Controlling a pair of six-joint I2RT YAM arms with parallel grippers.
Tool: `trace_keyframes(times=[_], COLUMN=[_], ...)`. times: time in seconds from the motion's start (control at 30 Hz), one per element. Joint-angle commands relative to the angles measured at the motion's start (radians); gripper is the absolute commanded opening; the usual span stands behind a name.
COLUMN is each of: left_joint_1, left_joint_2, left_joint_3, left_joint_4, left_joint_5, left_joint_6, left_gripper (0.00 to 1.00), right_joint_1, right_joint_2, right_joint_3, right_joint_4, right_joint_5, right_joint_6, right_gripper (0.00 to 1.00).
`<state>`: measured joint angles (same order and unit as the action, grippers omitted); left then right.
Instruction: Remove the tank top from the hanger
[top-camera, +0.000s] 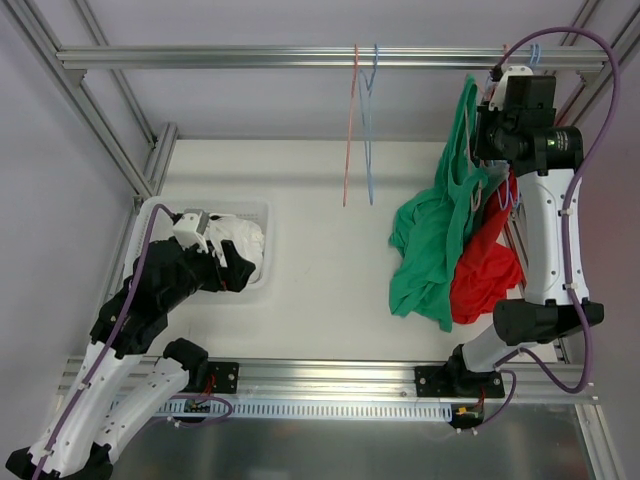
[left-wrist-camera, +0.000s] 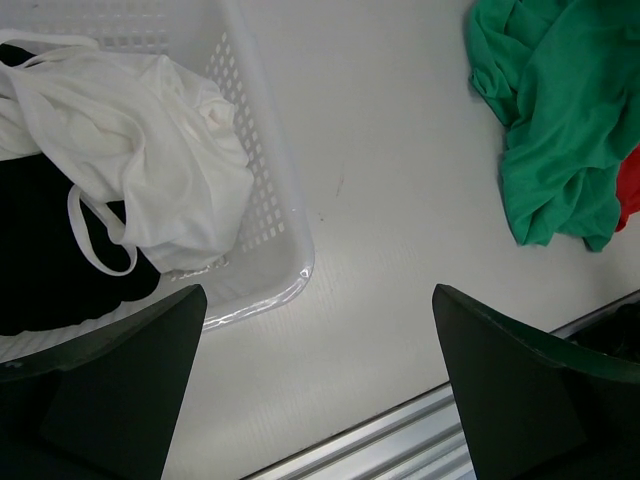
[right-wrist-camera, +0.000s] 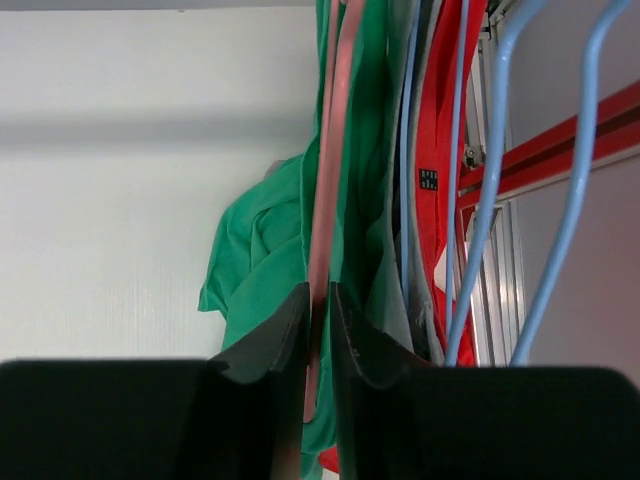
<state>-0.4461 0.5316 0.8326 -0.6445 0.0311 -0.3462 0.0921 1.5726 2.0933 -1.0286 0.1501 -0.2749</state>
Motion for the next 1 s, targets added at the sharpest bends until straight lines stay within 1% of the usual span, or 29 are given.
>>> trace_keyframes(times=[0.0, 0.03, 0.07, 0.17, 0.2, 0.23, 0.27, 0.3, 0.43, 0.53, 0.7, 0.87, 0.93, 0.97], left_joint_1=[-0.006, -0.008, -0.006, -0.008, -0.008, -0.008, -0.006, -0.006, -0.008, -0.008, -0.009, -0.009, -0.008, -0.009], left_joint_2=[-0.012, -0.012, -0.007, -0.004, -0.005, -0.005, -0.007, -0.008, -0.012, -0.012, -0.01, -0.007, 0.002, 0.014], left_joint_3=[-0.004, -0.004, -0.006, -0.004, -0.004, -0.003, -0.004, -0.004, -0.006, -0.006, -0.004, 0.006, 0.031, 0.043], left_joint_4=[0.011, 0.009, 0.009, 0.011, 0.009, 0.011, 0.011, 0.009, 0.009, 0.012, 0.012, 0.016, 0.019, 0.028], left_joint_5=[0.035, 0.036, 0.038, 0.043, 0.043, 0.041, 0.043, 0.044, 0.05, 0.055, 0.059, 0.069, 0.092, 0.099], left_joint_6=[0.026, 0.027, 0.027, 0.026, 0.026, 0.023, 0.024, 0.024, 0.024, 0.024, 0.026, 0.024, 0.023, 0.021], left_gripper=[0.99, 0.99, 0.99, 0.99, 0.99, 0.99, 0.99, 0.99, 0.99, 0.99, 0.99, 0.99, 0.99, 0.99], right_joint_1=[-0.008, -0.008, -0.006, -0.003, -0.005, -0.005, -0.003, -0.003, -0.003, -0.003, -0.005, -0.005, -0.003, -0.003], right_joint_2=[0.006, 0.006, 0.006, -0.011, -0.041, -0.063, -0.084, -0.13, -0.213, -0.232, -0.279, -0.31, -0.351, -0.373], right_joint_3=[0.025, 0.03, 0.031, 0.01, -0.01, -0.038, -0.089, -0.117, -0.217, -0.226, -0.288, -0.328, -0.354, -0.401], right_joint_4=[0.044, 0.047, 0.048, 0.082, 0.135, 0.171, 0.203, 0.276, 0.419, 0.464, 0.55, 0.545, 0.524, 0.521], right_joint_5=[-0.018, -0.021, -0.027, -0.082, -0.116, -0.191, -0.213, -0.236, -0.338, -0.406, -0.442, -0.455, -0.471, -0.478], right_joint_6=[0.017, 0.023, 0.028, 0.068, 0.084, 0.12, 0.138, 0.155, 0.201, 0.203, 0.197, 0.218, 0.227, 0.229], right_gripper=[0.12, 0.03, 0.01, 0.0, 0.0, 0.0, 0.0, 0.0, 0.0, 0.0, 0.0, 0.0, 0.0, 0.0])
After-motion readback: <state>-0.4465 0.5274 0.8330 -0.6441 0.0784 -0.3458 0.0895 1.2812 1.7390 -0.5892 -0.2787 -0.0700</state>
